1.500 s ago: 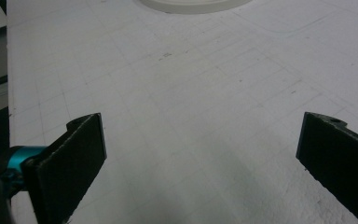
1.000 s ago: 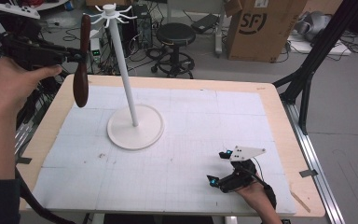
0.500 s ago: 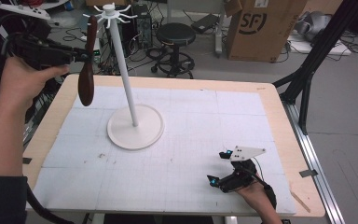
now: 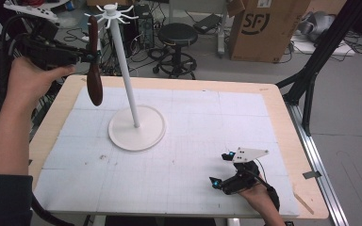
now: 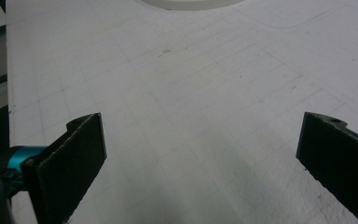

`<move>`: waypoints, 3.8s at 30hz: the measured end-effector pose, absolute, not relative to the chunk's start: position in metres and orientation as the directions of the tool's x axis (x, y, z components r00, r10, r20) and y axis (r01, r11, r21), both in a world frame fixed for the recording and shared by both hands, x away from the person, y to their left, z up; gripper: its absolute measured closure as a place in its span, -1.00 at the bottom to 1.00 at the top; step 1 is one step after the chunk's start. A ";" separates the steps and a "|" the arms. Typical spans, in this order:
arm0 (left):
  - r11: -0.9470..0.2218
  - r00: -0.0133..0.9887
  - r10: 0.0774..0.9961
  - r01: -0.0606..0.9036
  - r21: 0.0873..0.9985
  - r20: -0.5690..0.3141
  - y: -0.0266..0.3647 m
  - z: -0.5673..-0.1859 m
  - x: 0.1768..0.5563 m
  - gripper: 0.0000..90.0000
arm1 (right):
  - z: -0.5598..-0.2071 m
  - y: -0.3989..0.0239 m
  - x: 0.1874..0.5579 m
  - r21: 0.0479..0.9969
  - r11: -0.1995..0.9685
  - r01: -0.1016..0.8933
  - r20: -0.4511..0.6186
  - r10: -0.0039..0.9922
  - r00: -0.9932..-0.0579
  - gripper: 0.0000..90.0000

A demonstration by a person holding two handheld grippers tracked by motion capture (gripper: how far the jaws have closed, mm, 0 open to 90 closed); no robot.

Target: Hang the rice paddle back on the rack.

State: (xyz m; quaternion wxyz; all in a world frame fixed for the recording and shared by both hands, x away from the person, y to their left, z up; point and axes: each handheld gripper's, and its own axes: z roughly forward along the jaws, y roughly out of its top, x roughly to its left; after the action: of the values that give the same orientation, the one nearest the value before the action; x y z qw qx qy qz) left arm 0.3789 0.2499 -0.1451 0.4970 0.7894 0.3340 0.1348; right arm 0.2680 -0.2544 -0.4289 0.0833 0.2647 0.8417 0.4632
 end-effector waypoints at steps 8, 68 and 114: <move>-0.253 0.738 0.659 0.397 0.882 -0.143 0.250 -0.145 0.382 0.64 | -0.429 -0.256 0.267 0.825 0.428 0.370 0.104 0.527 -0.844 -1.00; -0.332 0.825 0.563 0.279 0.901 -0.048 0.242 -0.252 0.295 -0.96 | -0.413 -0.256 0.263 0.859 0.378 0.346 0.111 0.522 -0.846 -1.00; -0.310 0.913 0.390 0.252 0.917 -0.119 0.239 -0.347 0.267 -0.96 | -0.394 -0.254 0.256 0.907 0.312 0.284 0.099 0.498 -0.862 -1.00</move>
State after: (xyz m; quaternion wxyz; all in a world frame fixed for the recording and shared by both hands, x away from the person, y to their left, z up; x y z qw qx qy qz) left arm 0.2673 0.2391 -0.3470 0.5526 0.8070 0.1989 0.0624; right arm 0.2558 -0.2538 -0.3935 0.0998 0.2432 0.8037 0.5338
